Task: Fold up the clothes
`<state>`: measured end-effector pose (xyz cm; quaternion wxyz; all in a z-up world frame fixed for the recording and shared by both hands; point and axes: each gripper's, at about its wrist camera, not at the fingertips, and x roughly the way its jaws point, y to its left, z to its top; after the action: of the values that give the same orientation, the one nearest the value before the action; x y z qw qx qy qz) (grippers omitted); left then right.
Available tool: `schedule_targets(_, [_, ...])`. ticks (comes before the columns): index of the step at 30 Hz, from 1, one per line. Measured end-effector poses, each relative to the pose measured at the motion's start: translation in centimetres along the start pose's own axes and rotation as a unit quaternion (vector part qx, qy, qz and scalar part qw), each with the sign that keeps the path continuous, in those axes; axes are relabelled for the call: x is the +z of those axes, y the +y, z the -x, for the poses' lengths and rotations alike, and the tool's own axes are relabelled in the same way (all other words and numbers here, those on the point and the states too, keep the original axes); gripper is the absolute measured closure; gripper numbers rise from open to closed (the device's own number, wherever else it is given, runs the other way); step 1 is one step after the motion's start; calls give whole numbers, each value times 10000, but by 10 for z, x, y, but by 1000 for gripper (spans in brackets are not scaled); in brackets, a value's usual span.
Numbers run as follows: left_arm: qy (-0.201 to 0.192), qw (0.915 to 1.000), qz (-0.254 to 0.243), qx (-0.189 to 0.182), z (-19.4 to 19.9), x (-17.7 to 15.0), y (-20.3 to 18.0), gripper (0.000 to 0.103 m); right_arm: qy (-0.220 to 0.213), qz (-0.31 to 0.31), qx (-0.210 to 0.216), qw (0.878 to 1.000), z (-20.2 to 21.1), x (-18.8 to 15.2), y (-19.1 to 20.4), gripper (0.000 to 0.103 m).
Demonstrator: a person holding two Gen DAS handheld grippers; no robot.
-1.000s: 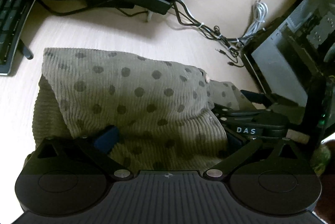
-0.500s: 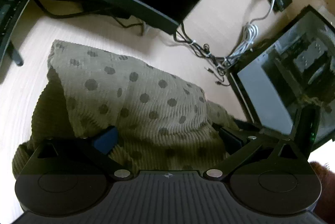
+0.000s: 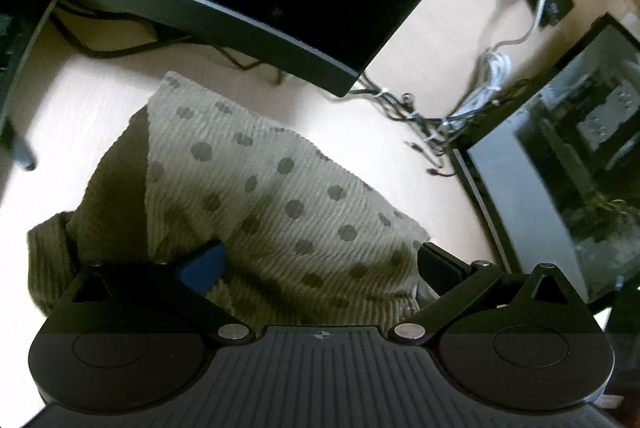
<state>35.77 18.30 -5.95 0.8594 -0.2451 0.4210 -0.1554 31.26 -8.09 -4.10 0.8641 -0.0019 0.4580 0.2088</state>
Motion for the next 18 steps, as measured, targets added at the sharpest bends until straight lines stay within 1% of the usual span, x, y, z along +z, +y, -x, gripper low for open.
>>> schedule_targets(1, [23, 9999, 88, 133, 5, -2, -5, 0, 78, 122, 166, 9998, 7, 1, -2, 0])
schedule_targets(3, [-75, 9996, 133, 218, 20, -7, -13, 0, -175, 485, 383, 9979, 32, 0, -5, 0])
schedule_targets(5, [-326, 9988, 22, 370, 44, -17, -25, 0, -739, 1023, 72, 9920, 57, -2, -7, 0])
schedule_targets(6, [-439, 9980, -21, 458, 57, -23, -32, 0, -1038, 1302, -124, 9860, 69, -3, -8, 0])
schedule_targets(7, [-524, 9974, -24, 494, 68, -31, -38, 0, -1295, 1555, -427, 9784, 75, -4, -9, 0])
schedule_targets(8, [-566, 9972, -33, 484, 75, -40, -45, 0, -1413, 1737, -717, 9720, 73, -6, -11, 0])
schedule_targets(9, [-543, 9968, -112, 574, 75, -50, -54, 0, -1482, 1895, -985, 9656, 70, -8, -13, 0])
schedule_targets(11, [-491, 9953, -300, 778, 74, -70, -72, 0, -1376, 2083, -1396, 9582, 52, -14, -21, 0])
schedule_targets(12, [-424, 9921, -573, 1035, 68, -79, -81, 1, -1273, 2100, -1513, 9575, 44, -19, -23, 0])
schedule_targets(13, [-357, 9872, -847, 1301, 62, -88, -90, 3, -1178, 2105, -1452, 9596, 40, -25, -24, 0])
schedule_targets(15, [-240, 9715, -1378, 1914, 50, -104, -103, 4, -1001, 2110, -1202, 9649, 37, -39, -25, 0])
schedule_targets(16, [-251, 9685, -1363, 2069, 51, -107, -101, 4, -912, 2111, -1076, 9672, 35, -46, -26, 0])
schedule_targets(18, [-272, 9618, -1332, 2377, 55, -113, -96, 4, -864, 2201, -845, 9680, 38, -60, -19, 0])
